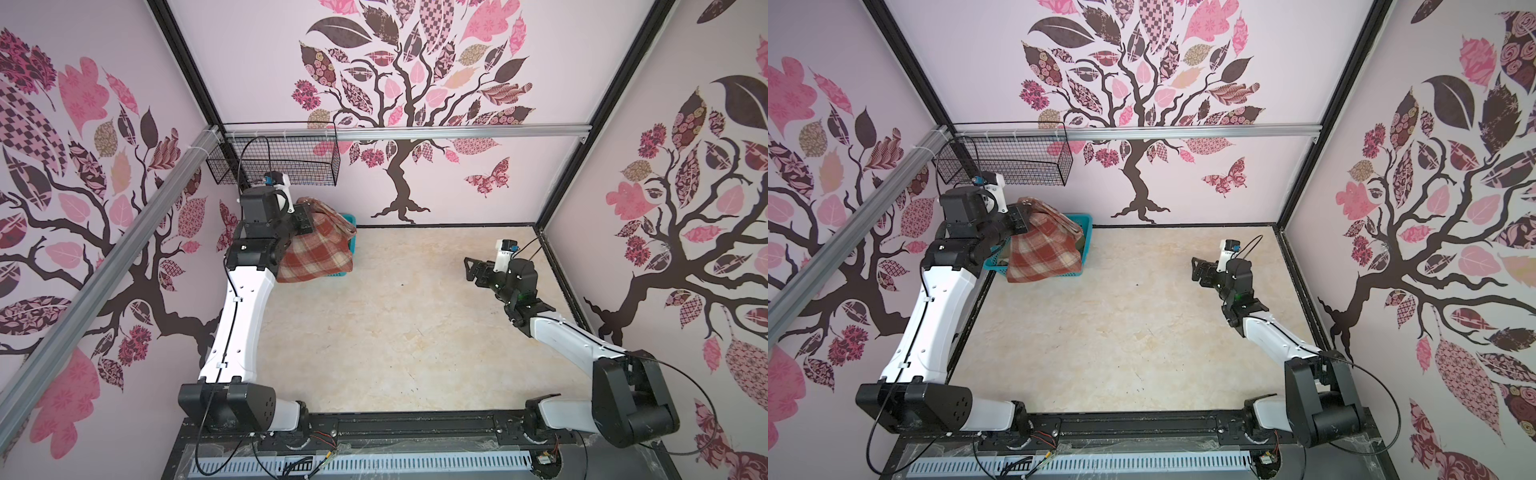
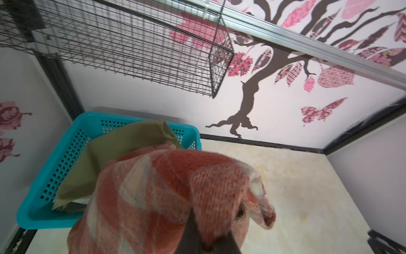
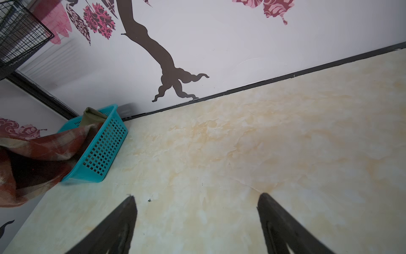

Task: Fold and stack the skirts
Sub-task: 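Lift the skirt onto the table with the left gripper while the right approaches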

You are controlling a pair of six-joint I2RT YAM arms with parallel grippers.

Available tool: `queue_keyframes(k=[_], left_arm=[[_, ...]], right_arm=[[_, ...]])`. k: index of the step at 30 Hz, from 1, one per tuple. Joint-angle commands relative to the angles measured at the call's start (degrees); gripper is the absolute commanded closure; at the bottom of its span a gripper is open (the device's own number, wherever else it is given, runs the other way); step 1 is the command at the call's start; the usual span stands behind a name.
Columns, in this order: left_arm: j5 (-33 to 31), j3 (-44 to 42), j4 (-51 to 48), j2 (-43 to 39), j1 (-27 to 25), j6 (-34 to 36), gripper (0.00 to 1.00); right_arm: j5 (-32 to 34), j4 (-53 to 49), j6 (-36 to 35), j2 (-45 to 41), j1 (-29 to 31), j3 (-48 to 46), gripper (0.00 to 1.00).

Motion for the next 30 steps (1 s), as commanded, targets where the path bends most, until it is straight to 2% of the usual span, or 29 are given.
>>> queue_keyframes(k=[1,3,8,12,18,20,25,28,30], left_arm=[[6.1,8.1,-1.5,-2.0,-5.0,2.8,1.00],[6.5,11.3,-4.4,-1.4,-8.2,4.3,1.00],[7.5,12.1,-3.0,-2.3,-13.4,2.4,1.00],[11.6,13.1,-1.8,-2.3,-17.3,-0.2,1.00],[13.1,17.8,-1.2,1.5,-27.3,-0.7,1.00],[12.8,19.4,-0.7,3.1,-28.8,-1.5,1.00],[17.2,20.4,2.7,6.1,-30.1,-4.0,1.00],[17.7,16.6,5.1,6.9,-30.2,-5.3,1.00],[14.9,9.0,7.6,6.2,-30.2,-5.5,1.00]], right_arm=[[-0.6,-3.9,0.4,-4.4,0.2,3.7,0.12],[-0.6,-4.5,0.6,-6.4,0.3,3.4,0.12],[-1.3,-5.5,1.1,-11.0,0.2,2.6,0.12],[-1.4,-9.8,-0.2,-13.8,0.2,4.5,0.11],[1.0,-15.9,-3.3,-18.3,0.2,7.4,0.09],[0.0,-17.8,-3.5,-18.7,0.2,8.9,0.09],[-1.6,-21.1,-3.4,-19.4,0.2,11.5,0.08],[-1.5,-21.8,-3.2,-19.3,0.3,11.7,0.08],[-1.5,-22.2,-3.3,-18.4,0.2,11.2,0.08]])
